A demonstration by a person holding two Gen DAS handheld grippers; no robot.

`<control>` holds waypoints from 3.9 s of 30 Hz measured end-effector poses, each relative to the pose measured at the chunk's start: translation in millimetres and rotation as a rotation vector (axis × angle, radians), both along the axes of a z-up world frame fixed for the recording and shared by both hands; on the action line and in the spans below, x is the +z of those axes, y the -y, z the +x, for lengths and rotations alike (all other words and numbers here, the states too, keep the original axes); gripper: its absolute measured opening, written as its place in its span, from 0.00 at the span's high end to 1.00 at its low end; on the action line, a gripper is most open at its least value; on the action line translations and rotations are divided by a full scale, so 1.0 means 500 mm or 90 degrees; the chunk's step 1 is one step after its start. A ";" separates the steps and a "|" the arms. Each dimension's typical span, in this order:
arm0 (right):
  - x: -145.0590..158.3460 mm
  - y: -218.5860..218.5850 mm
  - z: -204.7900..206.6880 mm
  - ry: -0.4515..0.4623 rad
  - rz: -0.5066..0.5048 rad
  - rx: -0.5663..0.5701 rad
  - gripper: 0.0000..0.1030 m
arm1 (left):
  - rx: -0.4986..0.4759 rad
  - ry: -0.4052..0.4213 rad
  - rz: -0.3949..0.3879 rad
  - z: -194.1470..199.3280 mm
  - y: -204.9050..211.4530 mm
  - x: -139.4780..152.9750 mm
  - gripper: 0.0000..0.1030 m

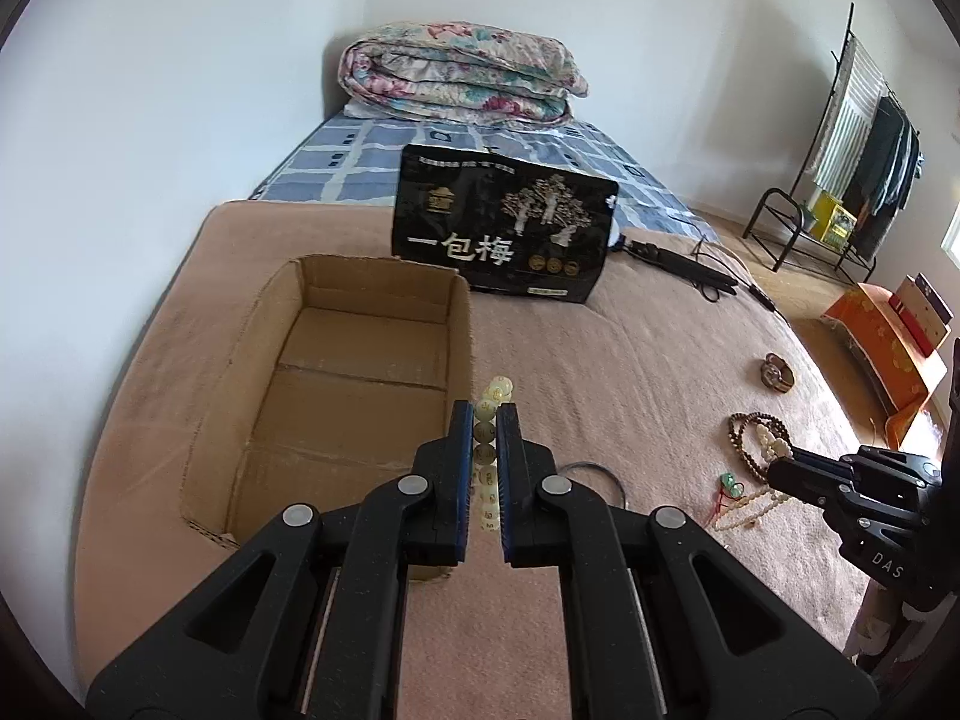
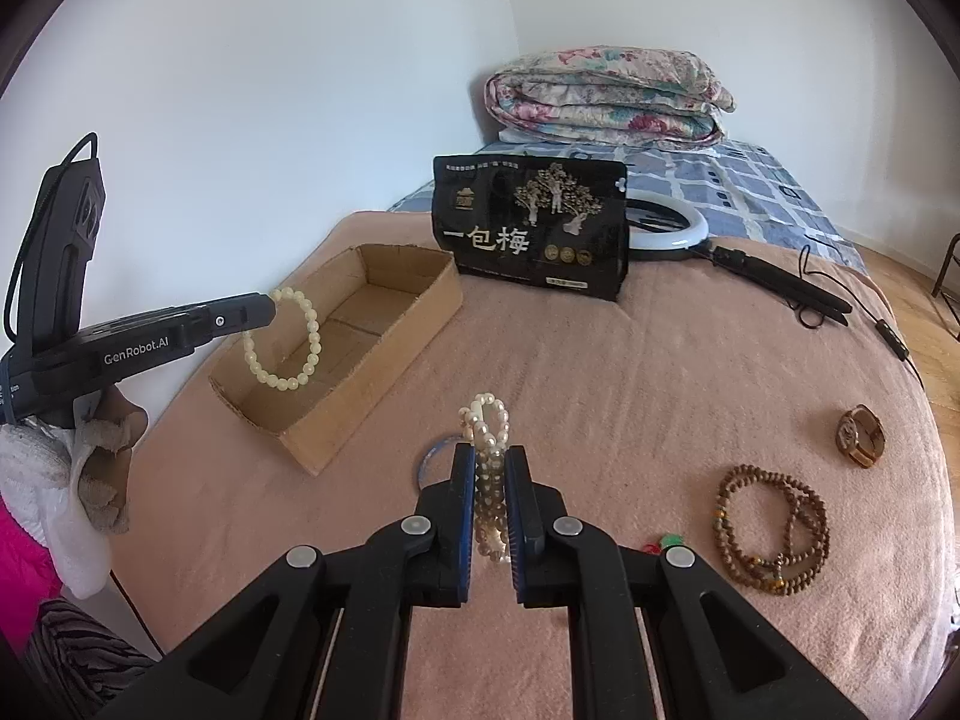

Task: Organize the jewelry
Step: 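Carry the bracelet with the left tool while the right tool carries the necklace to the box, then open the left tool over the box while the right tool releases the necklace inside, then move the left tool to the pearl stud while the right tool approaches the brown mala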

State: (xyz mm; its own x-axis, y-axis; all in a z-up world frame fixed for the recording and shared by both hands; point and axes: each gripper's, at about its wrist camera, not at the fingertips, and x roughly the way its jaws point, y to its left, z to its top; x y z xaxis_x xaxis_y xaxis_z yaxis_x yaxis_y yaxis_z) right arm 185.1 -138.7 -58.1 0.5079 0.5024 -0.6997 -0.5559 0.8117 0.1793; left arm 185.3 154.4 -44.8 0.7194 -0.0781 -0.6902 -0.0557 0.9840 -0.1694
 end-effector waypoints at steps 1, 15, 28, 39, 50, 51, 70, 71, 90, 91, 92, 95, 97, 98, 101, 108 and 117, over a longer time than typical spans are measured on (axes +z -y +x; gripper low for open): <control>0.001 -0.014 0.003 0.000 0.002 0.004 0.93 | 0.007 0.001 0.000 0.000 -0.016 0.002 0.95; -0.004 -0.181 0.030 0.004 0.023 0.055 0.93 | 0.082 -0.027 -0.013 -0.006 -0.173 -0.035 0.95; -0.032 -0.316 0.042 -0.019 0.063 0.095 0.93 | 0.089 -0.057 -0.008 -0.005 -0.201 -0.075 0.95; -0.055 -0.350 0.067 -0.045 0.091 0.085 0.93 | 0.101 -0.067 -0.016 0.001 -0.216 -0.088 0.95; -0.055 -0.360 0.073 -0.038 0.082 0.083 0.93 | 0.110 -0.082 -0.022 0.002 -0.226 -0.099 0.95; -0.061 -0.362 0.073 -0.040 0.076 0.084 0.93 | 0.112 -0.083 -0.023 0.002 -0.227 -0.100 0.95; -0.041 -0.286 0.058 -0.004 0.031 0.042 0.58 | 0.121 -0.065 -0.015 -0.012 -0.203 -0.063 0.94; -0.037 -0.279 0.056 -0.001 0.028 0.039 0.55 | 0.119 -0.063 -0.016 -0.014 -0.199 -0.060 0.95; 0.025 -0.030 0.056 0.049 0.003 -0.078 0.31 | 0.020 -0.018 0.011 -0.009 -0.008 0.000 0.64; 0.026 -0.012 0.059 0.048 0.003 -0.087 0.30 | 0.012 -0.016 0.011 -0.010 0.003 0.002 0.64; 0.027 0.006 0.061 0.047 0.002 -0.097 0.29 | 0.005 -0.014 0.009 -0.010 0.014 0.004 0.64; 0.027 0.062 0.069 0.044 -0.004 -0.125 0.28 | -0.015 -0.016 0.003 -0.008 0.048 0.004 0.64; 0.026 0.099 0.074 0.038 -0.009 -0.144 0.27 | -0.028 -0.019 -0.005 -0.007 0.072 0.003 0.64; 0.026 0.118 0.077 0.036 -0.011 -0.154 0.27 | -0.035 -0.020 -0.007 -0.006 0.084 0.002 0.64; 0.024 0.171 0.081 0.031 -0.016 -0.180 0.27 | -0.058 -0.022 -0.014 -0.004 0.120 -0.001 0.64; 0.007 0.271 0.090 0.023 -0.047 -0.221 0.27 | -0.109 -0.044 -0.037 0.010 0.204 -0.018 0.64; -0.030 0.366 0.114 -0.014 -0.069 -0.243 0.17 | -0.164 -0.093 -0.066 0.044 0.312 -0.058 0.64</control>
State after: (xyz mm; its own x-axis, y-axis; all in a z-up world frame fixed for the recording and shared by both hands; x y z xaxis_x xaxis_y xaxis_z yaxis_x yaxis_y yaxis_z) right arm 242.1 -321.6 -73.3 0.6283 0.2033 -0.7509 -0.2075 0.9741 0.0901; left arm 207.5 -1.6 -73.8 0.5602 -0.3203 -0.7639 0.1619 0.9468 -0.2783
